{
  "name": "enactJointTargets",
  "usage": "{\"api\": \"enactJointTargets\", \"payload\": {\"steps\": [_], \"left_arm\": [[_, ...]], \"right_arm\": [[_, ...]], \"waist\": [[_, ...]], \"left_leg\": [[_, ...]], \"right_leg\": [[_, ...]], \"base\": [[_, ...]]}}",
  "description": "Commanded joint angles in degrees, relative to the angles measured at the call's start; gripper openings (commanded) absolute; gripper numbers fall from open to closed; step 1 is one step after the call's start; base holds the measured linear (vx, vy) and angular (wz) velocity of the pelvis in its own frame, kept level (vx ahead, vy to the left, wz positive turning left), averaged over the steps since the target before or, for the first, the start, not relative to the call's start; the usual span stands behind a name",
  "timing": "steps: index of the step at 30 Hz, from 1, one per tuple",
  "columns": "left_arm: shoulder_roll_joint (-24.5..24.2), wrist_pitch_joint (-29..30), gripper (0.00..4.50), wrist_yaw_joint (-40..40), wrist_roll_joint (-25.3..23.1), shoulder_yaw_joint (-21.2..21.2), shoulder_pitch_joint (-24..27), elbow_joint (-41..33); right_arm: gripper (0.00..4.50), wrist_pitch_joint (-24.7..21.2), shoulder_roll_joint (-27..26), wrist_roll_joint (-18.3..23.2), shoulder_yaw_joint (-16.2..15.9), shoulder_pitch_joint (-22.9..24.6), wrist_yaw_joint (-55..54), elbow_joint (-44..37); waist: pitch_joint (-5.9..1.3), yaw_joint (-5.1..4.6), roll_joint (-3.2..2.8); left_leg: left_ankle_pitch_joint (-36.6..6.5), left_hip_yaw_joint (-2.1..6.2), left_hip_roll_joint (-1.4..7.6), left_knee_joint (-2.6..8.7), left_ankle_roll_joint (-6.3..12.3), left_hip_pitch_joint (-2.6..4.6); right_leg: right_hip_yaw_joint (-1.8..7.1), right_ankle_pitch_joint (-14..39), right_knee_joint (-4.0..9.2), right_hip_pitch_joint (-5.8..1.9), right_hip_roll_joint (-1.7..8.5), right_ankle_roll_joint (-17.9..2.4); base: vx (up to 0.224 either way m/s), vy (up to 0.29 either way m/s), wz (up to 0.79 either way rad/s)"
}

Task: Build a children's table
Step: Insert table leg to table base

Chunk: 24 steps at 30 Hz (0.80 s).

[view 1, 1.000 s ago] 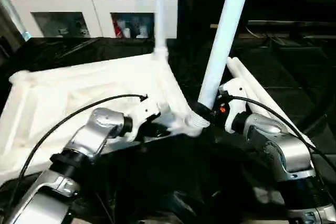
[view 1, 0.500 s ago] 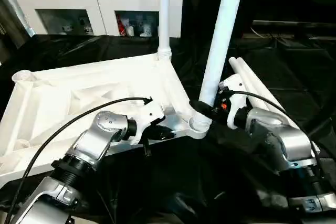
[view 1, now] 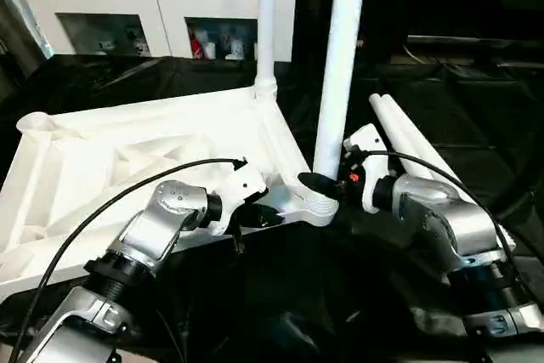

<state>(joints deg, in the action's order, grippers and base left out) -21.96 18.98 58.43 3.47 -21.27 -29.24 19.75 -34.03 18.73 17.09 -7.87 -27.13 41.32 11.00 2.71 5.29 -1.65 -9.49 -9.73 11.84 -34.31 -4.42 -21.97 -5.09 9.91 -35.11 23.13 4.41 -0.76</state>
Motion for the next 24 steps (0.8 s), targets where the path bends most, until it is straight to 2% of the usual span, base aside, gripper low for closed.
{"api": "enactJointTargets", "payload": {"steps": [1, 6, 8, 13, 16, 24], "left_arm": [[0.25, 0.05, 0.00, -0.09, 0.17, 0.51, -0.18, -2.25], [0.29, 0.18, 0.00, -0.10, 0.34, 0.70, -0.18, -2.20], [0.37, 0.03, 0.00, -0.25, 0.47, 1.06, -0.28, -1.73], [0.42, -0.09, 0.00, -0.38, 0.50, 1.27, -0.38, -1.33], [0.41, -0.21, 0.00, -0.63, 0.39, 1.45, -0.48, -1.06], [0.68, -0.75, 0.00, -1.61, -0.01, 1.80, -0.97, -0.17]], "right_arm": [[1.93, 0.31, -0.21, -0.87, -0.24, -0.85, -0.25, 1.71], [1.93, 0.35, -0.38, -0.38, 0.37, -0.63, -0.16, 2.08], [1.93, 1.19, -0.79, 1.13, 2.35, 0.75, 0.41, 2.60], [1.93, 2.25, -1.07, 2.14, 3.65, 2.27, 0.68, 3.37], [1.93, 4.08, -1.23, 2.26, 4.08, 3.82, 0.87, 4.01], [1.93, 12.57, -2.96, 2.73, 5.40, 9.07, 2.91, 3.98]], "waist": [[-3.97, 0.19, 0.49], [-3.94, 0.18, 0.53], [-3.94, 0.19, 0.26], [-4.03, 0.23, 0.46], [-4.01, 0.21, 0.31], [-3.97, 0.35, 0.27]], "left_leg": [[-11.44, 0.17, 1.13, 3.89, 0.54, 0.95], [-11.59, 0.20, 1.13, 3.94, 0.52, 0.95], [-12.09, 0.20, 1.10, 3.90, 0.45, 0.97], [-11.68, 0.17, 1.13, 3.89, 0.69, 0.92], [-12.11, 0.16, 1.13, 3.89, 0.73, 0.97], [-12.65, 0.22, 1.18, 4.00, 1.00, 0.89]], "right_leg": [[2.85, 14.88, 4.37, -2.93, 3.78, -9.10], [2.81, 15.12, 4.38, -2.98, 3.73, -8.97], [2.84, 15.50, 4.46, -2.93, 3.77, -8.94], [2.80, 14.58, 4.44, -3.01, 3.79, -9.18], [2.78, 14.71, 4.54, -2.97, 3.76, -9.29], [2.74, 15.09, 4.62, -2.98, 3.78, -9.23]], "base": [[0.000, 0.000, 0.00], [0.000, 0.000, 0.00], [0.000, 0.000, 0.00], [0.000, 0.000, 0.00], [0.000, 0.000, 0.00], [0.000, 0.000, 0.00]]}}
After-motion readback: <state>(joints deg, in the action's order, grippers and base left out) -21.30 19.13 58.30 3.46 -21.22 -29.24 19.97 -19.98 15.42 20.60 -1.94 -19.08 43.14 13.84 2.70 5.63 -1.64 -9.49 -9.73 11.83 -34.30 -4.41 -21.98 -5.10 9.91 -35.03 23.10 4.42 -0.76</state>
